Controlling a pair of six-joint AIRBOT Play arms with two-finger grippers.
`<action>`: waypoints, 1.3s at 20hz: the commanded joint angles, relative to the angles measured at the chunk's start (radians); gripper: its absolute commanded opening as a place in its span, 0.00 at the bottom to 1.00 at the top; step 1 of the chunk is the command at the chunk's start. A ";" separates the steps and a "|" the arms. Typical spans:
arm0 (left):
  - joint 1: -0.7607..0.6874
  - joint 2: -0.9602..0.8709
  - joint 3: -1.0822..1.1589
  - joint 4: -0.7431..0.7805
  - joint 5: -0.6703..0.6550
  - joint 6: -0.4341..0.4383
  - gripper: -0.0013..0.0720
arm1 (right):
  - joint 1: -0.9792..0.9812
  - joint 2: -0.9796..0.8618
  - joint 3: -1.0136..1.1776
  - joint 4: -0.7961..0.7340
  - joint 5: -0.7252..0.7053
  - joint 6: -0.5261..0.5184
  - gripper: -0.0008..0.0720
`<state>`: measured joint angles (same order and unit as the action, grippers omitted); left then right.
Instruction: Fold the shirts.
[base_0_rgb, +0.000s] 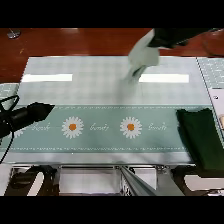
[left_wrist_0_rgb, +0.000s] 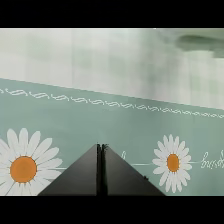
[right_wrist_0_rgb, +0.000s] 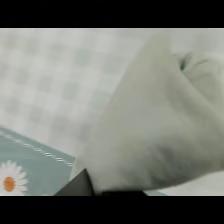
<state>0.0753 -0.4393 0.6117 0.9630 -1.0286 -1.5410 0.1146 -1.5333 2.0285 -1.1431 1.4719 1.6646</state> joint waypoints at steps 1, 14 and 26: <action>-0.001 0.001 -0.001 0.000 0.000 0.000 0.05 | -0.174 0.106 -0.005 -0.082 0.177 0.093 0.04; -0.001 0.001 -0.001 0.000 0.000 0.000 0.05 | -0.926 0.838 -1.015 -0.535 0.384 0.127 0.48; -0.105 -0.598 0.670 -0.072 -0.074 0.108 0.05 | -0.184 0.397 -0.634 0.095 -0.297 -0.075 0.04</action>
<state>0.0315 -0.8322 1.0405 0.8944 -1.0546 -1.4631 -0.4149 -0.9672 1.2720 -1.1122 1.3876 1.6714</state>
